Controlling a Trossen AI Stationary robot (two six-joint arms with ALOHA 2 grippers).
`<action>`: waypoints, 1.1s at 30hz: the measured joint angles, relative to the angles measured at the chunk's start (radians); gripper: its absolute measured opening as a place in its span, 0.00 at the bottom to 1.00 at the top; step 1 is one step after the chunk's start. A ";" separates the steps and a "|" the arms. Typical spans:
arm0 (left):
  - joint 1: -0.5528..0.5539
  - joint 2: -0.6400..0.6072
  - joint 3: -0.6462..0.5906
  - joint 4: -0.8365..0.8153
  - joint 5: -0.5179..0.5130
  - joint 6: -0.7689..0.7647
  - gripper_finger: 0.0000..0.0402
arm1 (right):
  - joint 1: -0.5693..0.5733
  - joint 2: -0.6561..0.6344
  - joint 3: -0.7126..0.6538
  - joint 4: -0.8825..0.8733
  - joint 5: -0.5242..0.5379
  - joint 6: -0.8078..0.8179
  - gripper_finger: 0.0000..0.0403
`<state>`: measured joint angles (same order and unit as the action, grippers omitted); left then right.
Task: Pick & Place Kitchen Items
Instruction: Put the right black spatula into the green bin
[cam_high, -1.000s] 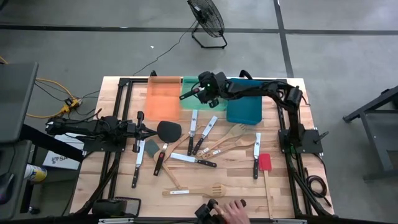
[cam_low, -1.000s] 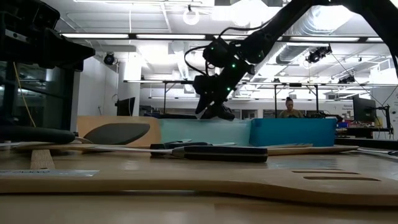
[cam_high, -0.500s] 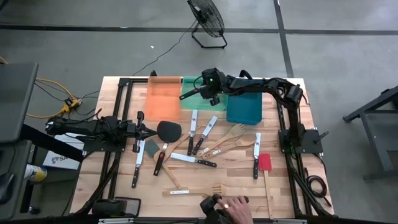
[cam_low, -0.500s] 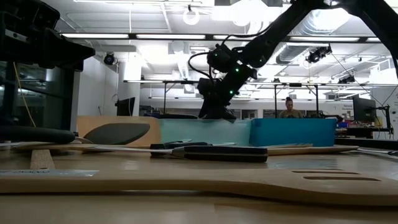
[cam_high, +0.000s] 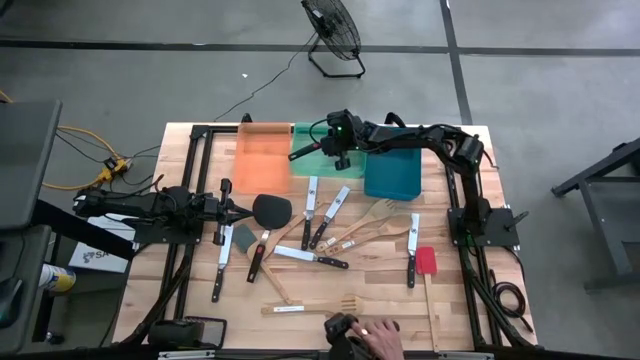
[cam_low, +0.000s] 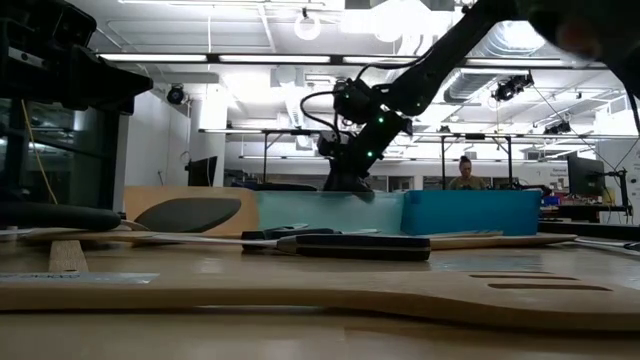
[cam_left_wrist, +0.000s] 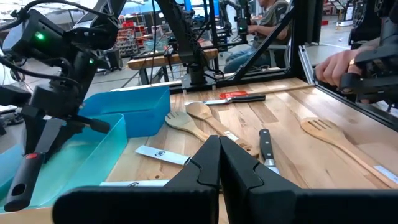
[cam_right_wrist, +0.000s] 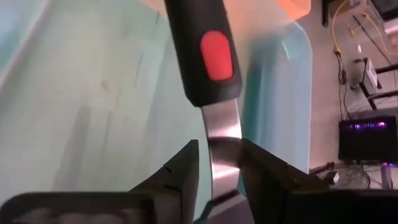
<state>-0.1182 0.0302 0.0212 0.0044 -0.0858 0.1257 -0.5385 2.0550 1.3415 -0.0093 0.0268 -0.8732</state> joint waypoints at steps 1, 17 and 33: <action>0.000 0.000 0.000 0.000 0.000 0.000 0.00 | 0.000 -0.001 0.000 0.003 0.001 0.009 0.24; 0.000 0.000 0.000 0.000 0.000 0.000 0.00 | 0.045 -0.080 0.000 -0.063 0.145 -0.074 0.01; 0.000 0.000 0.000 0.000 0.000 0.000 0.00 | 0.051 -0.079 0.000 -0.139 0.059 0.034 0.01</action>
<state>-0.1181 0.0301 0.0212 0.0043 -0.0857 0.1257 -0.4873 1.9762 1.3415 -0.1480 0.0862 -0.8396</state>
